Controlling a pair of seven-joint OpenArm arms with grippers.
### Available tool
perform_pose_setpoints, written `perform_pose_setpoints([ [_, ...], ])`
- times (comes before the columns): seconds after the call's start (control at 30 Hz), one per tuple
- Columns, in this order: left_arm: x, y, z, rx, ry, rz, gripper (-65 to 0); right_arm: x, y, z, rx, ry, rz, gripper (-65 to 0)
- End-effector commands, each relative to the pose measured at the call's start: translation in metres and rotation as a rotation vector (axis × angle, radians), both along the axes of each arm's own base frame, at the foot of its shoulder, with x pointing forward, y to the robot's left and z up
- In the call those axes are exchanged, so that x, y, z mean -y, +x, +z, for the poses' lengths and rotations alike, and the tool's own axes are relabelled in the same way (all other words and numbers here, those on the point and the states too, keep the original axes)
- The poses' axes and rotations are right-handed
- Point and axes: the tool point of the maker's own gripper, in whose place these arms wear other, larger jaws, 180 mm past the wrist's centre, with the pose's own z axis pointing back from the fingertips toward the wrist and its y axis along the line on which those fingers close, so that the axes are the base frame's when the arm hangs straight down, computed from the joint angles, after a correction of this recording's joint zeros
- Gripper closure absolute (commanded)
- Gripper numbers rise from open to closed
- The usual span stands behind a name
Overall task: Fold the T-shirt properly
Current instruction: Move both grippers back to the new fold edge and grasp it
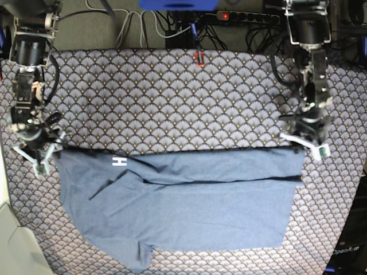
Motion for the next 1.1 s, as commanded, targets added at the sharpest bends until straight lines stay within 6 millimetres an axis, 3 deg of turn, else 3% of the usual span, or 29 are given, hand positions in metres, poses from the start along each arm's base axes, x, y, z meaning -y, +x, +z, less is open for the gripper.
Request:
perform_pose_setpoints([
  [0.0,-0.004,0.015,0.024,0.082,0.009,0.003,-23.6,0.008,0.014,0.025,0.079,-0.011,-0.003,-32.1],
  [0.1,-0.008,0.004,0.015,0.06,0.006,0.018,-30.3,0.01,0.006,0.018,0.063,-0.01,-0.011,-31.9],
  [0.2,-0.007,0.004,0.011,0.053,0.004,0.015,-41.1,0.012,0.001,0.015,0.054,-0.01,-0.017,-31.9],
  [0.27,-0.002,0.006,0.012,0.061,-0.006,0.015,-44.6,0.012,0.001,0.015,0.054,-0.01,-0.017,-31.9],
  [0.53,-0.001,0.026,0.028,0.109,-0.018,0.023,-43.6,0.012,0.001,0.015,0.054,-0.01,-0.015,-31.9],
  [0.67,-0.004,0.038,0.021,0.089,-0.037,0.037,-43.6,0.012,0.001,0.015,0.054,-0.011,-0.015,-31.9],
  [1.07,-0.005,0.042,0.001,0.035,-0.066,0.055,-43.4,0.014,0.002,0.017,0.055,-0.016,-0.016,-31.9],
])
